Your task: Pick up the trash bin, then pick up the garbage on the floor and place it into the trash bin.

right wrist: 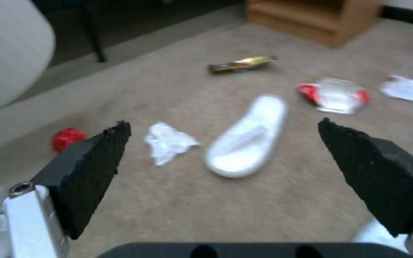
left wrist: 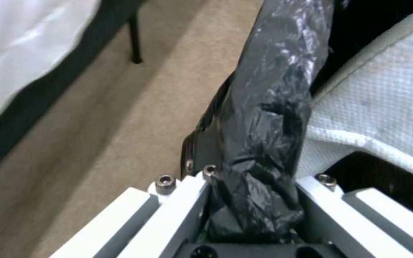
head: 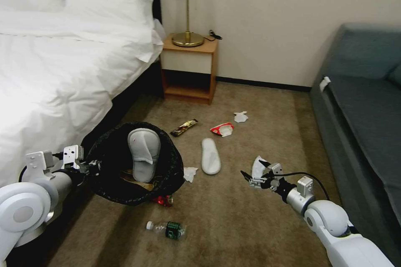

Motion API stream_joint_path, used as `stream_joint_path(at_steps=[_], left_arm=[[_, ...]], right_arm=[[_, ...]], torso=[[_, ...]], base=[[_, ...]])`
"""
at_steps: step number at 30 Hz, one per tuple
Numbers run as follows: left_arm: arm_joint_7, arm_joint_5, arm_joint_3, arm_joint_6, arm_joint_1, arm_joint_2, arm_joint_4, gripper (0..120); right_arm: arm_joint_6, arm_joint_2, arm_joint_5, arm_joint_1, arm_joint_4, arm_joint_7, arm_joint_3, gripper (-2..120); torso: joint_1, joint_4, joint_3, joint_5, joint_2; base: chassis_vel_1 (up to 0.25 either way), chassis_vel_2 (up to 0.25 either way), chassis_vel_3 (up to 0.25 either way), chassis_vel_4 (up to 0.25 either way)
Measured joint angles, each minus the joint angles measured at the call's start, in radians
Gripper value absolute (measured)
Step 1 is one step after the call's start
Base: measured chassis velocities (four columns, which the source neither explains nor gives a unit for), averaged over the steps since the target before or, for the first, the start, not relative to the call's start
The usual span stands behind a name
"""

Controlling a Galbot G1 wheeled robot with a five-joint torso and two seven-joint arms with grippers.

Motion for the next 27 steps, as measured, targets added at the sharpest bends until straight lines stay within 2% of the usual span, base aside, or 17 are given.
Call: stream_joint_path(at_steps=[8, 16, 18, 22, 27], left_arm=[[0.003, 0.004, 0.009, 0.000, -0.002, 0.000, -0.001, 0], [0.013, 0.018, 0.019, 0.000, -0.006, 0.003, -0.011, 0], [0.014, 0.017, 0.008, 0.000, 0.001, 0.005, -0.024, 0], [0.013, 0.011, -0.002, 0.000, 0.000, 0.007, -0.031, 0], [0.013, -0.002, -0.004, 0.000, -0.013, 0.012, -0.036, 0]], right_arm=[[0.006, -0.022, 0.003, 0.047, -0.051, -0.123, -0.036, 100], [0.010, -0.032, 0.008, 0.183, -0.157, -0.276, -0.180, 100], [0.019, -0.014, 0.000, 0.272, -0.230, -0.364, -0.277, 100], [0.020, 0.009, -0.005, 0.325, -0.287, -0.440, -0.336, 100], [0.012, 0.032, 0.023, 0.375, -0.358, -0.471, -0.424, 100]], torso=[[0.000, 0.0000, 0.000, -0.0001, 0.000], [0.000, 0.0009, 0.000, 0.0001, 0.000], [0.000, 0.0006, 0.000, 0.0000, 0.000], [0.000, -0.0001, 0.000, -0.0001, 0.000], [0.000, 0.0000, 0.000, 0.0000, 0.000]], base=[[0.100, 0.090, 0.103, 0.097], [0.116, 0.102, 0.090, 0.098], [0.023, 0.042, 0.027, 0.024], [0.000, 0.000, 0.000, 0.000], [0.000, 0.000, 0.000, 0.000]])
